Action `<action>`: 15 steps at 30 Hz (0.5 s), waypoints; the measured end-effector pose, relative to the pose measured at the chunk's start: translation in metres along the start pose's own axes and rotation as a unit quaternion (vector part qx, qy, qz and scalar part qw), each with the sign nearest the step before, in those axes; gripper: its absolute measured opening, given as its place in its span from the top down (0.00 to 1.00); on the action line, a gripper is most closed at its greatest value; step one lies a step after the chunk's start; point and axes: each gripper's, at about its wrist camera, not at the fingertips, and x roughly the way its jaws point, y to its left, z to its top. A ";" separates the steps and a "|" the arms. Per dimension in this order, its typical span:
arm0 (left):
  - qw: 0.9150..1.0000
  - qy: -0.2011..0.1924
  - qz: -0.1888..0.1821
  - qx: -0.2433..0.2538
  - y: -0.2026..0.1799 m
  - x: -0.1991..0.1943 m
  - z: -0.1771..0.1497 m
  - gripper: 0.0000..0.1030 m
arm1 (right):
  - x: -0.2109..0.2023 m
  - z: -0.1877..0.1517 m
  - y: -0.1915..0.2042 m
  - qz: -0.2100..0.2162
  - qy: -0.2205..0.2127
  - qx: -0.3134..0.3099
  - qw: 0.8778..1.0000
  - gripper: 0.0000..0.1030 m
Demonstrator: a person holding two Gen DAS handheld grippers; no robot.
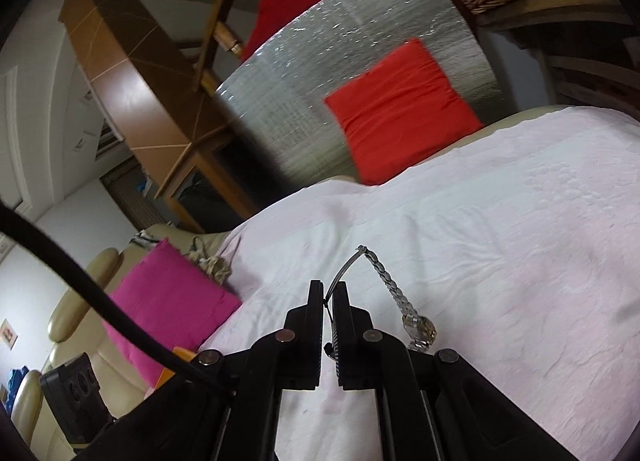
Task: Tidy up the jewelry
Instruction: 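Lift the red bracelet and the watch and carry both toward the orange box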
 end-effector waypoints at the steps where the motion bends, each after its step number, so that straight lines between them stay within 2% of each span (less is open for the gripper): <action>1: 1.000 -0.007 0.003 -0.004 0.004 -0.008 -0.003 0.91 | -0.001 -0.003 0.005 0.005 0.002 -0.003 1.000 0.95; 10: 0.998 -0.046 0.035 -0.040 0.041 -0.069 -0.033 0.91 | -0.008 -0.032 0.056 0.055 0.022 -0.032 0.998 0.95; 15: 0.994 -0.054 0.083 -0.053 0.061 -0.085 -0.051 0.91 | -0.007 -0.051 0.084 0.081 0.034 -0.048 0.995 0.95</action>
